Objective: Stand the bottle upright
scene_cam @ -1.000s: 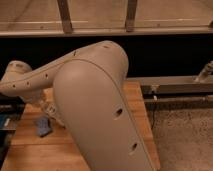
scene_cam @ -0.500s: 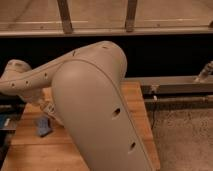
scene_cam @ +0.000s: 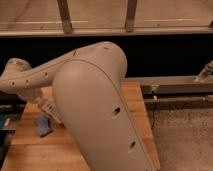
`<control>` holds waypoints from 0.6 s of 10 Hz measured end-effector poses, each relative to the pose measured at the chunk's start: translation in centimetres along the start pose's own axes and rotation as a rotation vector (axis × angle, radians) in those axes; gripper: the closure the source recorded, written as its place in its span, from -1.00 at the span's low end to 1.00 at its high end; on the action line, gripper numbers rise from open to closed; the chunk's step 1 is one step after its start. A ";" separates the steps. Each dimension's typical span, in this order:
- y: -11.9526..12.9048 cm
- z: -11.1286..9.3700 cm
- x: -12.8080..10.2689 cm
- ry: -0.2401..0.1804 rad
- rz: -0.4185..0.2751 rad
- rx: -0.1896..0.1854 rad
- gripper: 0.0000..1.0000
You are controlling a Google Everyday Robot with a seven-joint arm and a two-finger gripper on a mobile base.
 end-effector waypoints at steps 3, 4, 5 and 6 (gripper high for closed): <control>0.2 0.5 -0.5 -0.026 0.013 -0.031 1.00; 0.2 0.6 -0.7 -0.042 0.022 -0.045 1.00; 0.1 0.6 -0.9 -0.055 0.029 -0.055 1.00; 0.1 0.7 -1.0 -0.063 0.035 -0.061 1.00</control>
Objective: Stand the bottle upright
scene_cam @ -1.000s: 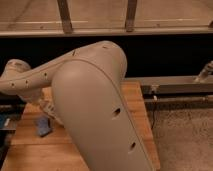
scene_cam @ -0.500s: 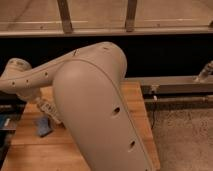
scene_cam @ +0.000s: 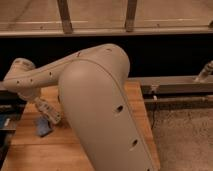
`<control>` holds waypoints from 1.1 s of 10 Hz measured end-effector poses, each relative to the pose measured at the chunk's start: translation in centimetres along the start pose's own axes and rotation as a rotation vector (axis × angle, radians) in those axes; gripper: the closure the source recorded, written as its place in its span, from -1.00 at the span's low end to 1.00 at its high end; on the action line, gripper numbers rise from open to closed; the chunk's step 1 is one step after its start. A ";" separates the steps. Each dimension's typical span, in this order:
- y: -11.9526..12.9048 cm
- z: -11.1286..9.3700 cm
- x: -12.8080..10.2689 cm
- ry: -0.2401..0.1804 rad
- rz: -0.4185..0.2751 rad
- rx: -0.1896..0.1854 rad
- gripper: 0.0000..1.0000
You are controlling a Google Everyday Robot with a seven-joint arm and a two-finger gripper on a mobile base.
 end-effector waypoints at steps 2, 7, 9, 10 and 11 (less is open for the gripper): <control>-0.1 0.0 -0.3 -0.015 0.010 -0.008 1.00; -0.8 -0.2 -1.2 -0.020 -0.003 0.019 1.00; -1.3 0.1 -2.0 -0.019 -0.035 0.041 1.00; -1.5 0.3 -2.1 -0.018 -0.043 0.046 1.00; -2.0 0.4 -2.2 -0.024 -0.045 0.048 1.00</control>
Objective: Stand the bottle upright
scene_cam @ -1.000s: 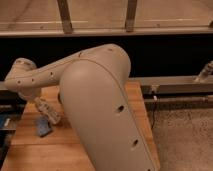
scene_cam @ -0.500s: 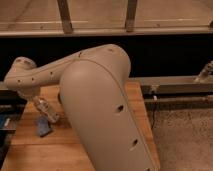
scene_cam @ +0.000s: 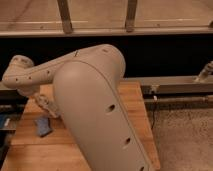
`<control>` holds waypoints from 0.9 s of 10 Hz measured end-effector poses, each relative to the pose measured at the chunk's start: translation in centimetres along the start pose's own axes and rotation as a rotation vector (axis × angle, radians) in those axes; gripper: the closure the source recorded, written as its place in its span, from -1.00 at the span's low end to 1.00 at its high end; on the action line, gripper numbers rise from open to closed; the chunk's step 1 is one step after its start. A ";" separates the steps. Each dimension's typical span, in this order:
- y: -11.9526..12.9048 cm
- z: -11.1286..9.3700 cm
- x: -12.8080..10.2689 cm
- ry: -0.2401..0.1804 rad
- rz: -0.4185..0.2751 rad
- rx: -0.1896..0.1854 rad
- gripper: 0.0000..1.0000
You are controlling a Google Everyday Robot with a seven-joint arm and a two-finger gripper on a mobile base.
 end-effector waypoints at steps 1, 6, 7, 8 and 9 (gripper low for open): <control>-0.4 0.3 0.0 -0.012 0.005 -0.005 1.00; -1.0 0.5 0.2 -0.051 0.031 -0.023 0.97; -1.2 0.4 0.6 -0.054 0.038 -0.021 0.81; -1.3 0.3 0.9 -0.056 0.043 -0.020 0.60; -1.3 0.2 1.2 -0.055 0.046 -0.020 0.44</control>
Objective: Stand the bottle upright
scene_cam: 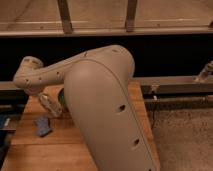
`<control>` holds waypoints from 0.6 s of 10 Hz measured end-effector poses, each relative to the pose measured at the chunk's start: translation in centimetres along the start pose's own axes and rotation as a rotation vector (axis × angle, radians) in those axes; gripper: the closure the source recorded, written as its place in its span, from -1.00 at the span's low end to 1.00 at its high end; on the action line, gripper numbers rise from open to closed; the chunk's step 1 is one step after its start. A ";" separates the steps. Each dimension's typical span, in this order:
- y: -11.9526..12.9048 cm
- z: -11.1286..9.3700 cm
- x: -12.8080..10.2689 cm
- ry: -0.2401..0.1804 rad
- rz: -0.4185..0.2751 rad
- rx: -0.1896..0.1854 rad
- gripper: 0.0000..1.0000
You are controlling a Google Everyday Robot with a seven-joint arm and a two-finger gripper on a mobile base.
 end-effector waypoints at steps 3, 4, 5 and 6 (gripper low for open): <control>-0.1 -0.1 0.7 0.000 0.015 -0.004 -0.18; -0.1 0.0 0.9 0.000 0.020 -0.007 -0.35; -0.2 0.0 1.2 -0.002 0.027 -0.010 -0.55; -0.3 0.0 1.4 -0.004 0.033 -0.013 -0.60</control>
